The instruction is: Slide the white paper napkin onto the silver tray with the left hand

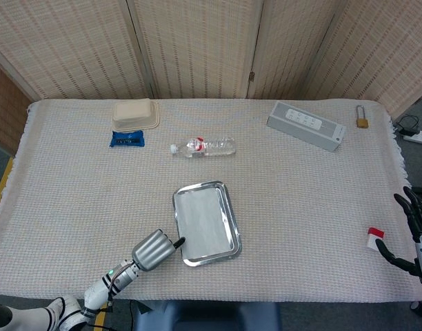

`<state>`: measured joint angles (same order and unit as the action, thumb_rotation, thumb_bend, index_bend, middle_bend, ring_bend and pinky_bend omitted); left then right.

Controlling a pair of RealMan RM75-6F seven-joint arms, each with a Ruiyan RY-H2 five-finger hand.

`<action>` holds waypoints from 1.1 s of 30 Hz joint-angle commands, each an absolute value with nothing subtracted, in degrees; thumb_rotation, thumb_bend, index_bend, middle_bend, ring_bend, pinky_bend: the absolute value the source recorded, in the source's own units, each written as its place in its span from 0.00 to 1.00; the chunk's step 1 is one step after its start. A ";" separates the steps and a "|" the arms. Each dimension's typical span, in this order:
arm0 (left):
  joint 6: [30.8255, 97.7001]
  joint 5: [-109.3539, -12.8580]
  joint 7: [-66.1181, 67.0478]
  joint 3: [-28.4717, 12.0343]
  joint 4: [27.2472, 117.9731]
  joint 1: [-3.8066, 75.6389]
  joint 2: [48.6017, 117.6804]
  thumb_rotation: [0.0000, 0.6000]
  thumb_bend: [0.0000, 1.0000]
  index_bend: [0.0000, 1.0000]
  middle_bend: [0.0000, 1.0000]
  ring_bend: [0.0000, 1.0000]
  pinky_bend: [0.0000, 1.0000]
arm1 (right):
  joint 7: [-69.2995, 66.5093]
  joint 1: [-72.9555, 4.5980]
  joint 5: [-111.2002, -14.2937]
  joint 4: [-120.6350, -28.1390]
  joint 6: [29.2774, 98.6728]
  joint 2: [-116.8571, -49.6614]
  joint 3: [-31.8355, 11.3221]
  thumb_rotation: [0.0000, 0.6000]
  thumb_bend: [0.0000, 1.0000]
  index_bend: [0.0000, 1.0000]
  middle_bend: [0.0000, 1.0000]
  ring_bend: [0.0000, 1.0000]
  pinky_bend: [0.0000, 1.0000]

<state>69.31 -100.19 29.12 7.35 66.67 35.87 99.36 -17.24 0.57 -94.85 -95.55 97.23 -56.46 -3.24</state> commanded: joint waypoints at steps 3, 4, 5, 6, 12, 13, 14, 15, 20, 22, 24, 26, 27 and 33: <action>69.26 -100.88 28.02 7.12 65.31 35.88 100.36 1.00 0.82 0.37 1.00 1.00 1.00 | -17.53 0.55 -94.76 -95.51 97.11 -56.30 -3.23 1.00 0.35 0.00 0.00 0.00 0.00; 69.31 -101.00 27.74 7.06 64.95 35.88 100.54 1.00 0.81 0.37 1.00 1.00 1.00 | -17.49 0.51 -94.70 -95.48 97.03 -56.34 -3.25 1.00 0.35 0.00 0.00 0.00 0.00; 69.30 -101.11 27.50 7.01 64.55 35.90 100.75 1.00 0.81 0.37 1.00 1.00 1.00 | -17.44 0.49 -94.64 -95.48 96.98 -56.35 -3.27 1.00 0.35 0.00 0.00 0.00 0.00; 69.23 -101.20 27.14 6.93 64.07 35.95 100.98 1.00 0.81 0.37 1.00 1.00 1.00 | -17.44 0.46 -94.61 -95.54 96.92 -56.35 -3.27 1.00 0.35 0.00 0.00 0.00 0.00; 69.22 -102.02 25.71 6.87 62.39 36.14 101.93 1.00 0.80 0.38 1.00 1.00 1.00 | -17.55 0.45 -94.46 -95.62 97.03 -56.26 -3.43 1.00 0.35 0.00 0.00 0.00 0.00; 69.18 -102.09 25.59 6.85 62.19 36.15 102.05 1.00 0.80 0.38 1.00 1.00 1.00 | -17.56 0.40 -94.42 -95.66 96.98 -56.23 -3.48 1.00 0.35 0.00 0.00 0.00 0.00; 69.13 -102.15 25.47 6.82 61.90 36.15 102.20 1.00 0.80 0.38 1.00 1.00 1.00 | -17.62 0.38 -94.42 -95.64 96.98 -56.24 -3.50 1.00 0.35 0.00 0.00 0.00 0.00; 69.10 -102.18 25.36 6.79 61.68 36.15 102.33 1.00 0.80 0.38 1.00 1.00 1.00 | -17.62 0.32 -94.41 -95.69 96.97 -56.20 -3.56 1.00 0.35 0.00 0.00 0.00 0.00; 68.82 -102.21 24.83 6.58 60.65 36.17 102.90 1.00 0.80 0.38 1.00 1.00 1.00 | -17.65 0.25 -94.30 -95.87 97.02 -56.07 -3.73 1.00 0.35 0.00 0.00 0.00 0.00; 68.66 -101.83 24.99 6.20 60.43 36.07 103.11 1.00 0.80 0.38 1.00 1.00 1.00 | -17.64 0.34 -94.37 -95.80 97.21 -56.13 -3.71 1.00 0.35 0.00 0.00 0.00 0.00; 69.08 -101.90 24.82 5.87 60.32 36.08 103.23 1.00 0.80 0.38 1.00 1.00 1.00 | -17.69 0.46 -94.32 -95.65 97.36 -56.22 -3.69 1.00 0.35 0.00 0.00 0.00 0.00; 69.84 -102.23 24.71 5.60 60.32 36.10 103.24 1.00 0.80 0.37 1.00 1.00 1.00 | -17.86 0.51 -94.07 -95.47 97.36 -56.31 -3.74 1.00 0.35 0.00 0.00 0.00 0.00; 70.31 -102.41 24.70 5.44 60.41 36.11 103.22 1.00 0.80 0.36 1.00 1.00 1.00 | -17.94 0.55 -93.99 -95.41 97.38 -56.33 -3.75 1.00 0.35 0.00 0.00 0.00 0.00; 74.19 -104.19 24.95 4.58 62.95 36.04 102.04 1.00 0.78 0.31 1.00 1.00 1.00 | -17.72 0.80 -94.00 -95.25 97.80 -56.51 -3.76 1.00 0.35 0.00 0.00 0.00 0.00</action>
